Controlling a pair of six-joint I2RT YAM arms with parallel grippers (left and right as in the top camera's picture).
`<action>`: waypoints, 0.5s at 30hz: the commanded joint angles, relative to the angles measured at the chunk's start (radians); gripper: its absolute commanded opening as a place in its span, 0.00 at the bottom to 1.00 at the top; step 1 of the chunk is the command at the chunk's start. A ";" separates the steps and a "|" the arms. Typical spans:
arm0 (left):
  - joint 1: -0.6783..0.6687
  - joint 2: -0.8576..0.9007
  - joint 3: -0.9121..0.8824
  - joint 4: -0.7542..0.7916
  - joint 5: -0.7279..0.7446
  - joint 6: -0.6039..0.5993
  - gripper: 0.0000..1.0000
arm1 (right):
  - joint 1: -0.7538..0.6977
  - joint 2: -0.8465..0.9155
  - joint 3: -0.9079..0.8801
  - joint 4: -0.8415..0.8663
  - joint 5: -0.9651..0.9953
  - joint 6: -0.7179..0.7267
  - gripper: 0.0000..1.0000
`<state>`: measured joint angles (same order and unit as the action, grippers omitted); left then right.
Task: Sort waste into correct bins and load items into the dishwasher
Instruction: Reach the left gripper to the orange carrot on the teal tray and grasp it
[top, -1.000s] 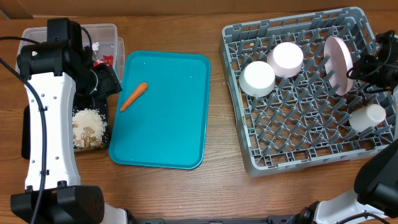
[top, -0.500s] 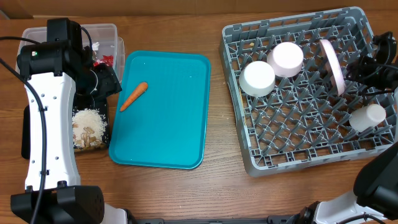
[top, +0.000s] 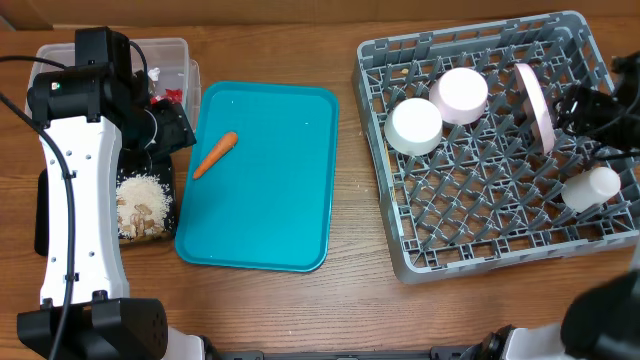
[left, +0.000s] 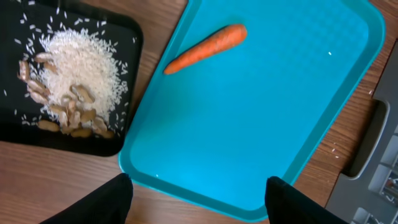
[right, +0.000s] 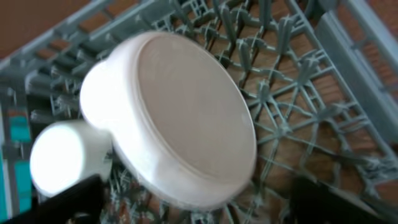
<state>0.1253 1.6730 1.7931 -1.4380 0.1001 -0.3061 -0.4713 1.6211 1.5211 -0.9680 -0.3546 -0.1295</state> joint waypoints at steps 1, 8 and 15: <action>-0.018 -0.011 0.015 0.026 -0.005 0.050 0.71 | 0.045 -0.122 0.042 -0.077 0.041 0.056 1.00; -0.113 -0.001 0.015 0.095 -0.008 0.148 0.79 | 0.215 -0.173 0.042 -0.319 0.078 0.099 1.00; -0.244 0.093 0.015 0.146 -0.142 0.284 0.98 | 0.394 -0.170 0.013 -0.473 0.078 0.109 1.00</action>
<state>-0.0792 1.7035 1.7931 -1.3029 0.0311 -0.1192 -0.1173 1.4517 1.5448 -1.4330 -0.2836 -0.0353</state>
